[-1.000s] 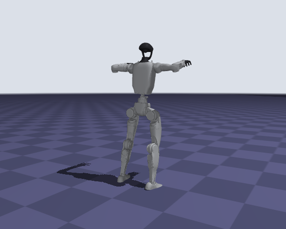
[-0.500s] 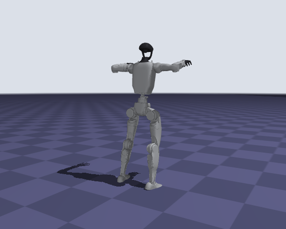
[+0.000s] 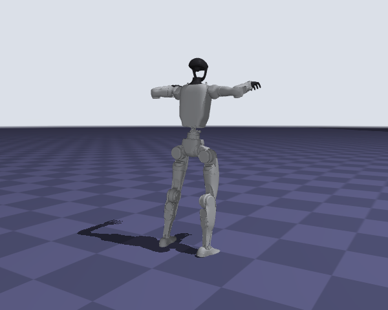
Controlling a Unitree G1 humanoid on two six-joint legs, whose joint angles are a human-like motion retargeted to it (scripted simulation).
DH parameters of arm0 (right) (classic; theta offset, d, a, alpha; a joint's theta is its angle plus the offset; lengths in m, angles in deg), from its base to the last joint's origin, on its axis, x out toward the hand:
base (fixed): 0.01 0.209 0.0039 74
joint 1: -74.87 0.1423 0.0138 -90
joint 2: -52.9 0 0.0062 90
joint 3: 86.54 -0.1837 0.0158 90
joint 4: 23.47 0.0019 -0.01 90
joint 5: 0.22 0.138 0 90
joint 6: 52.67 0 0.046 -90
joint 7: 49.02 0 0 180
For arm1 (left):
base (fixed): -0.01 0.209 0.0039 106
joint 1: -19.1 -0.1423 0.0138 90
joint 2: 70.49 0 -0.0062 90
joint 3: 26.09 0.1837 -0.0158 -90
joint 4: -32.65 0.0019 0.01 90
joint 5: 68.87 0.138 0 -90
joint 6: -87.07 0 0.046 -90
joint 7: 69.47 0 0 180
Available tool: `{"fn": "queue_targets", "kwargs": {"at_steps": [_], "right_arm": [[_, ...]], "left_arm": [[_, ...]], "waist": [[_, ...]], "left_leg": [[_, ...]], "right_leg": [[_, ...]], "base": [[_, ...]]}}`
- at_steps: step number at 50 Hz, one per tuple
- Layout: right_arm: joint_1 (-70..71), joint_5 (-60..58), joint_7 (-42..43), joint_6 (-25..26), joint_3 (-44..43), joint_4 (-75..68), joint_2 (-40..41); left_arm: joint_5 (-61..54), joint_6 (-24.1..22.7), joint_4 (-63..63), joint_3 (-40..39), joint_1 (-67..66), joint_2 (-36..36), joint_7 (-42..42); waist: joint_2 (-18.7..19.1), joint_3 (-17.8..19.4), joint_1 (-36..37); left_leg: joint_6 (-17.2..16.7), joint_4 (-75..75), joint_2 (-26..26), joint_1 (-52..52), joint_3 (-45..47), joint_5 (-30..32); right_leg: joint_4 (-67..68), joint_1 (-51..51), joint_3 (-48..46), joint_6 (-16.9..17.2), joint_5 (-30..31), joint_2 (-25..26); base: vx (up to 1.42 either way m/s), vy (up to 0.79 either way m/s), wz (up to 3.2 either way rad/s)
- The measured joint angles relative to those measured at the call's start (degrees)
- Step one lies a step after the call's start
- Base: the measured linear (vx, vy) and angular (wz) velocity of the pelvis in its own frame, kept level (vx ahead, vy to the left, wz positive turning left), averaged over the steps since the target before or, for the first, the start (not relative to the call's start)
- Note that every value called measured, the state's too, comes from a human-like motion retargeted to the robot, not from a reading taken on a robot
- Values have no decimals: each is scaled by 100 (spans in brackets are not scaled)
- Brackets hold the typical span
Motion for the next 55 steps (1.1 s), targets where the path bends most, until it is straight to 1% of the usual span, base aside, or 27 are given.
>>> {"fn": "queue_targets", "kwargs": {"at_steps": [10,13,15,18,22,25,30,32,34,38,40,42,45,47,49,52,53,55], "right_arm": [[28,-13,4,0,56,-7,25],[121,15,61,-14,168,13,37],[272,90,156,-21,337,33,78],[862,300,410,-4,984,-21,247],[1821,616,793,44,2212,-320,776],[2399,716,1006,84,3147,-811,1323],[2831,626,1080,111,4259,-1955,2196],[2933,572,1044,111,4541,-2395,2460],[3046,514,1011,110,4769,-2752,2647],[3308,395,934,107,5149,-3148,2778],[3440,374,864,97,5302,-3231,2759],[3565,428,799,100,5402,-3308,2721],[3754,634,791,169,5462,-3515,2679],[3868,820,841,241,5442,-3757,2684],[3934,1005,890,306,5365,-4065,2719],[3888,1290,947,388,5120,-4584,2799],[3832,1391,976,411,5019,-4755,2825],[3752,1599,1060,446,4842,-5138,2825]], "left_arm": [[-17,-14,-9,22,18,31,-28],[-126,-37,-43,151,81,129,-75],[-290,-50,-88,371,188,249,-132],[-647,-36,-97,1236,717,545,-242],[-1023,46,120,2905,1613,1197,-288],[-1074,124,533,4173,2142,1799,-176],[-499,112,1538,5888,2610,2730,225],[-115,82,2019,6358,2708,3080,351],[208,83,2509,6668,2731,3440,408],[393,197,3440,6871,2553,4188,450],[284,284,3872,6844,2419,4569,491],[90,393,4274,6777,2305,4951,509],[-310,589,4791,6664,2193,5512,434],[-618,686,5051,6611,2159,5853,339],[-926,712,5244,6596,2132,6152,254],[-1349,650,5400,6621,2062,6512,208],[-1470,624,5407,6619,2008,6612,223],[-1745,593,5390,6597,1908,6823,298]], "waist": [[-62,10,42],[-87,30,70],[-101,46,91],[-119,61,125],[-158,17,180],[-200,2,207],[-254,147,148],[-247,280,103],[-209,454,62],[-26,852,-5],[104,1023,-48],[236,1168,-115],[417,1382,-245],[532,1529,-337],[652,1668,-418],[894,1833,-468],[1013,1869,-463],[1323,1938,-439]], "left_leg": [[18,61,-28,-40,25,-24],[15,83,-35,-60,58,-30],[14,80,-40,-65,85,-32],[22,59,-56,-71,118,-31],[42,26,-93,-95,127,-38],[46,15,-124,-120,89,-63],[21,57,-142,-174,-87,-128],[12,61,-120,-172,-155,-145],[5,45,-72,-131,-192,-151],[-2,-21,112,20,-158,-125],[-6,-45,221,53,-114,-97],[-14,-50,295,21,-86,-73],[-30,-53,308,-84,-82,-67],[-39,-92,239,-142,-114,-81],[-38,-171,117,-168,-183,-85],[-59,-292,-94,-183,-340,-58],[-93,-313,-140,-195,-397,-45],[-201,-330,-180,-238,-509,-9]], "right_leg": [[-6,-23,56,9,-19,-30],[-24,-43,91,14,-10,-37],[-18,-70,118,22,-1,-41],[2,-118,153,35,10,-55],[-13,-157,165,34,4,-86],[-10,-171,140,23,-32,-118],[156,-180,11,9,-141,-162],[310,-216,-10,-5,-179,-156],[552,-300,38,-78,-155,-127],[1334,-707,413,-393,30,44],[1677,-1004,662,-472,1,177],[1705,-1262,740,-471,-85,223],[1194,-1512,483,-459,-45,59],[624,-1583,273,-375,74,-94],[74,-1604,303,-218,357,-192],[-467,-1556,602,-44,1048,-303],[-527,-1535,619,-52,1167,-345],[-546,-1509,524,-138,1163,-417]], "base": [[0,0,0],[0,0,0],[0,0,0],[0,0,0],[0,1,0],[0,6,9],[0,6,33],[-2,5,36],[-1,2,13],[0,0,-5],[0,-2,-22],[1,-2,-9],[4,-6,1],[8,-9,21],[12,-10,39],[16,-12,52],[17,-12,52],[18,-12,48]]}}
